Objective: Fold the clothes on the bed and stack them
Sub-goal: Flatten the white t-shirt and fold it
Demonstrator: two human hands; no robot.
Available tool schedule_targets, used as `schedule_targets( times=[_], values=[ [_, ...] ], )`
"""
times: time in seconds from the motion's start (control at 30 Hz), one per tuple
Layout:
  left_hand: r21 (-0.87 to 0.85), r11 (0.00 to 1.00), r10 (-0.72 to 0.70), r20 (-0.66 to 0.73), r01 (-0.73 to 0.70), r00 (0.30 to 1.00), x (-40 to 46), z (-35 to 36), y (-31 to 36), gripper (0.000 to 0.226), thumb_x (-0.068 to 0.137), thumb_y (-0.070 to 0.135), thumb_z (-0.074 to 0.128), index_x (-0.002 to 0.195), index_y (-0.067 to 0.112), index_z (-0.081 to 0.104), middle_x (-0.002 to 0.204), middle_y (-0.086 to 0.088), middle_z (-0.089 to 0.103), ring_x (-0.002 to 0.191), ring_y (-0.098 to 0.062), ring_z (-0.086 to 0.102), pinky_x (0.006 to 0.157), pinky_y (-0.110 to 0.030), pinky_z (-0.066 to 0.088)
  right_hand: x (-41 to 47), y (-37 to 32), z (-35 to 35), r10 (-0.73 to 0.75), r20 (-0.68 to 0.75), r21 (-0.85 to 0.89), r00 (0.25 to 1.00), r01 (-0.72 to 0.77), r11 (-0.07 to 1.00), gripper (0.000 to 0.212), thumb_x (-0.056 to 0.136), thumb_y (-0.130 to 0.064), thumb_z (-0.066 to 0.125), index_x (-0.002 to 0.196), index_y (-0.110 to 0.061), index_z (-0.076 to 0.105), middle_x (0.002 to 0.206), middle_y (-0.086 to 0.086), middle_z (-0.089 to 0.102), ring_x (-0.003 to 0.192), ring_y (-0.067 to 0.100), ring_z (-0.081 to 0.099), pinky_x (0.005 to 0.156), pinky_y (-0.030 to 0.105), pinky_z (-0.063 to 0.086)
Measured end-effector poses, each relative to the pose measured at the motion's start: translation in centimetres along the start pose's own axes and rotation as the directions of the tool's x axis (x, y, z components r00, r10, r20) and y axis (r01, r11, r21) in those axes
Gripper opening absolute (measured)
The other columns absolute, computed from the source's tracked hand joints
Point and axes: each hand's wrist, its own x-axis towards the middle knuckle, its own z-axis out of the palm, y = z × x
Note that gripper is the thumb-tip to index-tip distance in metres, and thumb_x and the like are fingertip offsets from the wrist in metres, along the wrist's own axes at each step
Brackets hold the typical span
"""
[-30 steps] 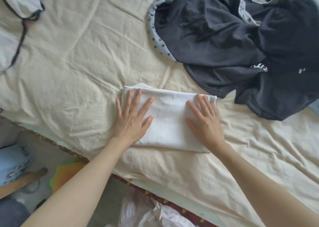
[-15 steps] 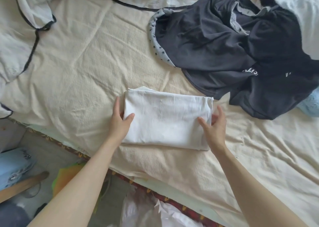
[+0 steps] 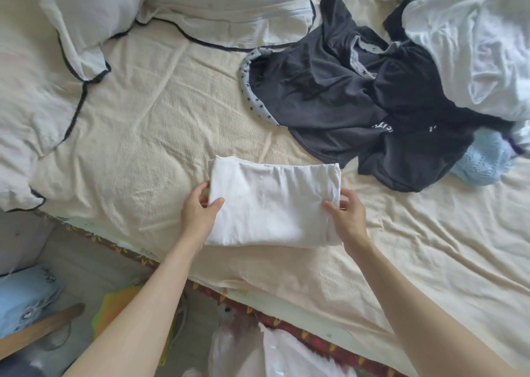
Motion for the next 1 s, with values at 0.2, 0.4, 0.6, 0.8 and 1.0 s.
schedule_targets(
  times=[0.2, 0.4, 0.6, 0.8, 1.0],
  values=[
    [-0.041, 0.997, -0.062, 0.063, 0.065, 0.996, -6.8, -3.1, 0.7, 0.042, 0.088, 0.014, 0.064, 0.128, 0.02, 0.052, 0.098, 0.005, 0.061, 0.089, -0.011, 0.059, 0.069, -0.027, 0.048, -7.4, -0.6, -2.5, -0.012, -0.044, 0.053, 0.999, 0.015, 0.998, 0.024, 0.085, -0.011, 0.064, 0.097, -0.03, 0.056, 0.09, -0.003, 0.065, 0.08, 0.01, 0.062, 0.059, 0.022, 0.044],
    [0.007, 0.995, -0.097, 0.252, 0.098, 0.963, -13.9, -4.8, 0.5, 0.041, 0.089, 0.007, 0.061, 0.128, 0.013, 0.05, 0.107, -0.003, 0.062, 0.084, -0.011, 0.06, 0.068, -0.031, 0.049, -16.7, 2.9, -6.6, 0.054, -0.081, 0.114, 0.995, -0.045, 0.992, 0.021, 0.089, -0.012, 0.062, 0.106, -0.023, 0.057, 0.087, 0.001, 0.065, 0.077, 0.013, 0.064, 0.055, 0.023, 0.045],
    [0.104, 0.995, -0.045, 0.441, -0.001, 0.896, -20.0, -3.8, 2.6, 0.043, 0.088, 0.008, 0.062, 0.13, 0.012, 0.049, 0.105, -0.012, 0.064, 0.09, -0.026, 0.064, 0.073, -0.036, 0.053, -25.6, 6.5, -12.4, 0.106, -0.241, 0.25, 0.965, -0.043, 0.967, 0.023, 0.087, -0.011, 0.064, 0.107, -0.021, 0.058, 0.09, 0.002, 0.067, 0.08, 0.016, 0.064, 0.06, 0.026, 0.047],
    [0.151, 0.965, 0.084, 0.603, -0.217, 0.793, -28.3, 0.9, 5.8, 0.035, 0.088, 0.018, 0.064, 0.12, 0.024, 0.053, 0.105, -0.002, 0.062, 0.091, -0.016, 0.061, 0.064, -0.028, 0.046, -34.4, 10.3, -20.0, 0.161, -0.448, 0.429, 0.879, 0.054, 0.902, 0.024, 0.085, -0.012, 0.067, 0.105, -0.022, 0.058, 0.094, 0.0, 0.066, 0.086, 0.016, 0.064, 0.065, 0.027, 0.048],
    [0.145, 0.908, 0.184, 0.706, -0.394, 0.684, -37.5, 7.5, 7.3, 0.028, 0.086, 0.021, 0.068, 0.109, 0.031, 0.056, 0.098, 0.005, 0.064, 0.09, -0.013, 0.062, 0.069, -0.029, 0.05, -40.2, 15.9, -29.1, 0.197, -0.57, 0.487, 0.798, 0.135, 0.863, 0.024, 0.085, -0.011, 0.068, 0.106, -0.019, 0.059, 0.089, -0.001, 0.066, 0.078, 0.008, 0.065, 0.063, 0.022, 0.049]
  ],
)
